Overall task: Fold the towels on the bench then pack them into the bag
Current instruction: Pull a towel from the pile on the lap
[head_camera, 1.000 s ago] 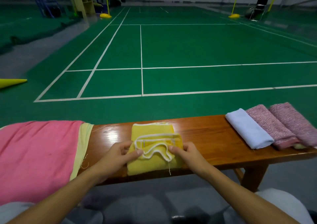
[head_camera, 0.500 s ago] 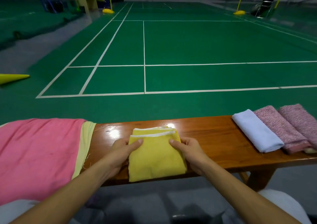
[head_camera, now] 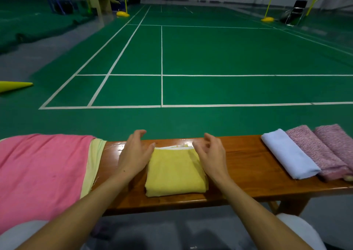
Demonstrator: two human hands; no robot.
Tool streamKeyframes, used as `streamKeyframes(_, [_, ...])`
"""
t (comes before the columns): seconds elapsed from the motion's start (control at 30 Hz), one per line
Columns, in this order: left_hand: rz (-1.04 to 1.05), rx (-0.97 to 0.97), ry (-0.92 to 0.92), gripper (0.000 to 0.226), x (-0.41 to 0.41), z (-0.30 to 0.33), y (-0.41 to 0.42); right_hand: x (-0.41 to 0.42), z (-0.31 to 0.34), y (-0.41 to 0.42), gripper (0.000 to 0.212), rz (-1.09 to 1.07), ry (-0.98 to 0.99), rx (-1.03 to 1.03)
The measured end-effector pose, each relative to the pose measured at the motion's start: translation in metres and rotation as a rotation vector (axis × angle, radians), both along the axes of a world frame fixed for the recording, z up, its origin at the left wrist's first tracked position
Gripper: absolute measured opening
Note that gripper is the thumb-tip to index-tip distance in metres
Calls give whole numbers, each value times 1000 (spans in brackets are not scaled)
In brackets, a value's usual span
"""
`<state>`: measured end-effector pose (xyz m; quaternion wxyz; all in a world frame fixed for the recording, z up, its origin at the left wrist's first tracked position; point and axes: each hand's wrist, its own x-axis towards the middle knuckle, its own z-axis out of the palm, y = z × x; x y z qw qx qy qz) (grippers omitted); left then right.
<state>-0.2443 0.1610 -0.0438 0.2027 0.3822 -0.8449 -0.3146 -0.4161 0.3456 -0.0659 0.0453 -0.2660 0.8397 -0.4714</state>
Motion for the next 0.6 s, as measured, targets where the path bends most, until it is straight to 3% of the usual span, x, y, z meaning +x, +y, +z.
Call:
streamKeyframes(0.13, [-293, -364, -105, 56, 5, -15, 24, 12, -9, 2, 36, 202, 325, 71])
streamKeyframes(0.23, [-502, -529, -269, 65, 5, -35, 42, 30, -26, 1, 56, 428, 412, 243])
streamKeyframes(0.33, [-532, -497, -417, 73, 5, -42, 43, 36, -33, 6, 81, 553, 457, 450])
streamKeyframes(0.6, [-449, -389, -488, 84, 13, -55, 32, 14, -33, 18, 80, 649, 475, 657])
